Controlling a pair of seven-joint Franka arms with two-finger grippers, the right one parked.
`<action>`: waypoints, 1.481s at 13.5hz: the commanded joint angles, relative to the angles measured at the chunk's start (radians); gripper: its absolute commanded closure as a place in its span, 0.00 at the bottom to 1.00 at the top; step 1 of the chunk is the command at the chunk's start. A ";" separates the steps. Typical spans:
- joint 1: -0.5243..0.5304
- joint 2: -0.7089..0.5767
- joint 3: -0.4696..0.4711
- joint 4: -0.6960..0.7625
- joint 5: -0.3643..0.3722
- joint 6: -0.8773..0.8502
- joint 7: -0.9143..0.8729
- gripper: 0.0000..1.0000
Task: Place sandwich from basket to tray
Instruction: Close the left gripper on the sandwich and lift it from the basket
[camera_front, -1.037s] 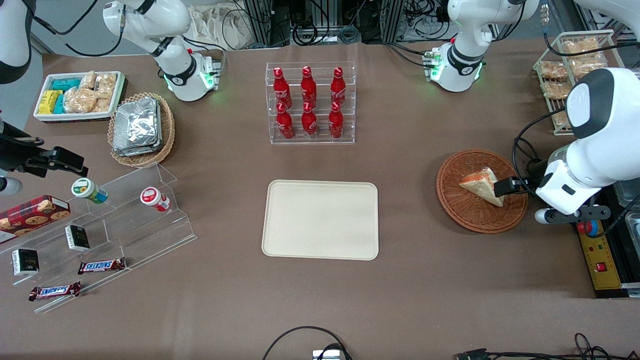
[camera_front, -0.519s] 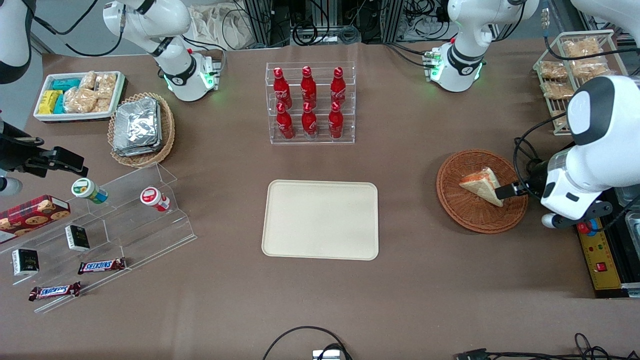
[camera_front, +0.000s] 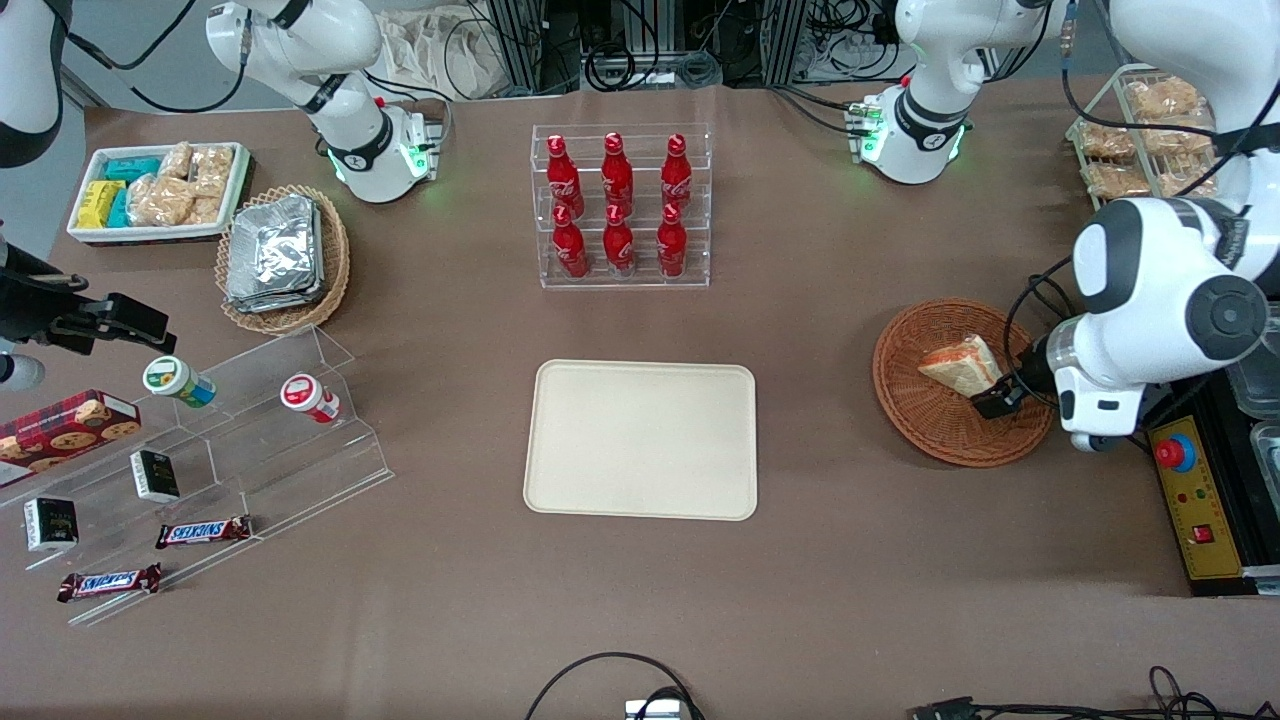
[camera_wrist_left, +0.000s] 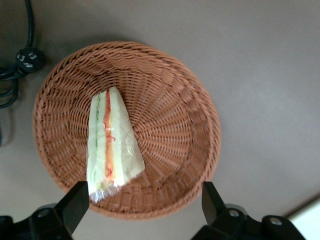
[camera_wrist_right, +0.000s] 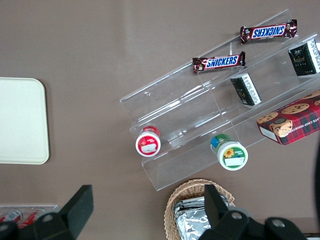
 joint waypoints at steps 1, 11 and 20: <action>0.042 -0.095 -0.007 -0.214 0.010 0.159 -0.045 0.00; 0.091 0.000 -0.007 -0.303 0.004 0.316 -0.126 0.00; 0.066 0.072 -0.018 -0.294 0.005 0.365 -0.252 0.01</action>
